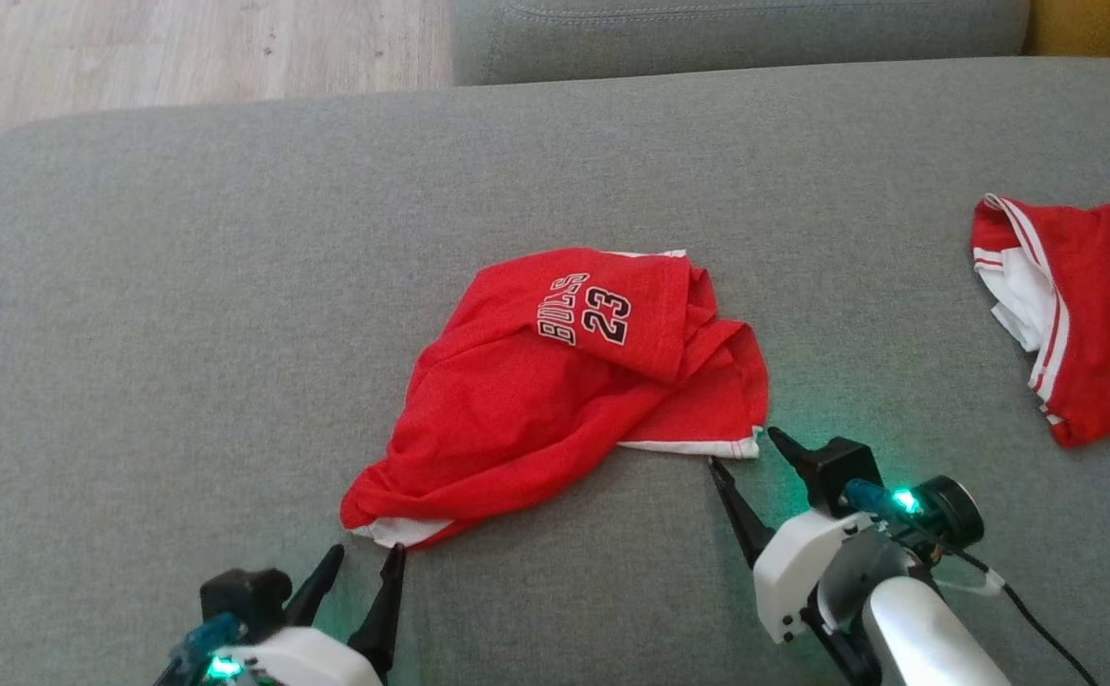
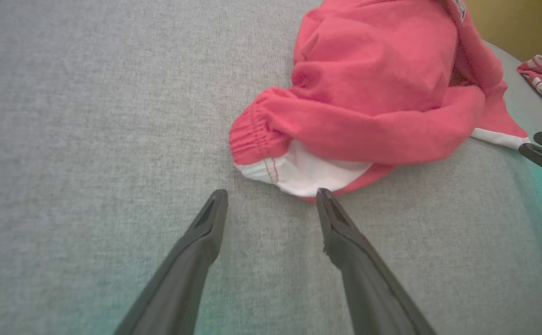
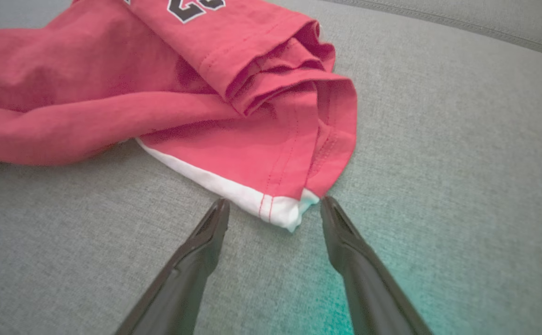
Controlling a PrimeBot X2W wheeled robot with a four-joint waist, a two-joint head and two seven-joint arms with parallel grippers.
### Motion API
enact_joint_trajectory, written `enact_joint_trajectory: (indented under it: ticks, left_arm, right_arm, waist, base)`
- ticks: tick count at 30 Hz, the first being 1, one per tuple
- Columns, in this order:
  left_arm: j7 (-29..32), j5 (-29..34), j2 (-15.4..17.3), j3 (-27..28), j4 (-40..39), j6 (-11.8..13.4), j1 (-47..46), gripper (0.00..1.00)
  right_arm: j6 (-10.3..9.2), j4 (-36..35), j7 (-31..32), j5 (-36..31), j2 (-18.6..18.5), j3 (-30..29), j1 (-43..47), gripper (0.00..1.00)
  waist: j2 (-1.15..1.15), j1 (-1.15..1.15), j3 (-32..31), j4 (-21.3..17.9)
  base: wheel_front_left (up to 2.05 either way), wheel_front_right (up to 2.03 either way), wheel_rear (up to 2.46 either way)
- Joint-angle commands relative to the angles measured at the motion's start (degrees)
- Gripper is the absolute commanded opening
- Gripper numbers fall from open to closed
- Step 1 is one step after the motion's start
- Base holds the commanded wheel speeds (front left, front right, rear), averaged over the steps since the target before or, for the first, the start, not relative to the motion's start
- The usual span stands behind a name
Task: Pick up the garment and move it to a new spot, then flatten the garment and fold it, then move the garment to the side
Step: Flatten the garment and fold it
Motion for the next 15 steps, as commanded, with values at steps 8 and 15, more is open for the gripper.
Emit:
enact_joint_trajectory:
  ticks: [8,15]
  left_arm:
    - [-0.1,-1.6,0.2,0.5,-1.3,-0.2,-3.8,1.00]
    - [-0.2,-1.7,0.5,0.3,-0.6,-0.2,-4.2,1.00]
  right_arm:
    - [0.42,2.1,-2.2,-0.3,0.2,2.4,-3.5,1.00]
    - [0.42,3.3,-3.2,0.0,0.3,3.3,-4.2,1.00]
  waist:
    - [0.00,-0.01,0.9,0.0]
    - [0.00,-0.01,1.3,-0.3]
  base:
    - [0.00,0.00,0.00]
    - [0.00,0.00,0.00]
